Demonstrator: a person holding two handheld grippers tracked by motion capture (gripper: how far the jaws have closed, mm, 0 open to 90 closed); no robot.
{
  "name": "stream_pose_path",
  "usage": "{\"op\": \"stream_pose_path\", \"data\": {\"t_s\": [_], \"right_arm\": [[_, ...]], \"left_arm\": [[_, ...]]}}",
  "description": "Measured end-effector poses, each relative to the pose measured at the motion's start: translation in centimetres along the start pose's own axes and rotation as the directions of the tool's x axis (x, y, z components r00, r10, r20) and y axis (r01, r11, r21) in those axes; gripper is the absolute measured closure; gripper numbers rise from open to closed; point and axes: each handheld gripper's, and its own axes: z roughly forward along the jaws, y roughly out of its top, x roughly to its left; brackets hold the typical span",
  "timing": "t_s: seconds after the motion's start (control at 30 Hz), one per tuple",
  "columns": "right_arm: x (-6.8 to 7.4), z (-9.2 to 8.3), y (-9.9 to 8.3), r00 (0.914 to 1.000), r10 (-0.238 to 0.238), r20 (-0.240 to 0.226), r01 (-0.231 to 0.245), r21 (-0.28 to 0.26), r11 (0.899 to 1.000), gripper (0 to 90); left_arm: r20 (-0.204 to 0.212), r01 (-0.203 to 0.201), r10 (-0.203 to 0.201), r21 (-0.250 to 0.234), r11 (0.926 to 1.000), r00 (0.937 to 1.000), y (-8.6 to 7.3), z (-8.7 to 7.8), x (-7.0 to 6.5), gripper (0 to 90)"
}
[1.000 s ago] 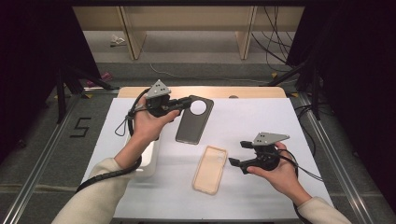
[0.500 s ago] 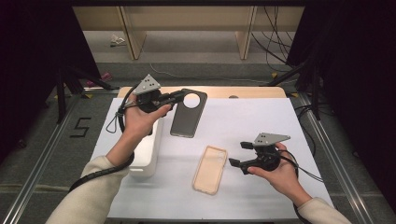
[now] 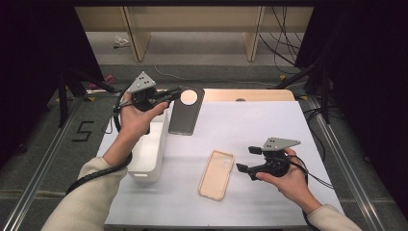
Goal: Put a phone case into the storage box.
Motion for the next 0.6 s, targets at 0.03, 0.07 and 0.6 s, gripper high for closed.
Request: {"op": "stream_pose_path", "data": {"t_s": [0.03, 0.07, 0.6], "right_arm": [[0.0, 0.0, 0.0, 1.0000, 0.002, 0.000, -0.002, 0.001, 1.000, 17.9], [0.0, 0.0, 0.0, 1.0000, 0.002, 0.000, -0.002, 0.000, 1.000, 18.0], [-0.1, 0.0, 0.0, 1.0000, 0.006, 0.000, -0.006, 0.002, 1.000, 18.0]], "left_arm": [[-0.001, -0.001, 0.001, -0.001, 1.0000, 1.0000, 0.1, -0.1, 0.2, 81.8], [-0.002, -0.002, 0.002, -0.004, 1.0000, 1.0000, 0.1, -0.1, 0.3, 81.8], [-0.032, -0.035, 0.034, -0.031, 0.9989, 0.9989, 1.1, -1.0, 2.5, 81.8]]}}
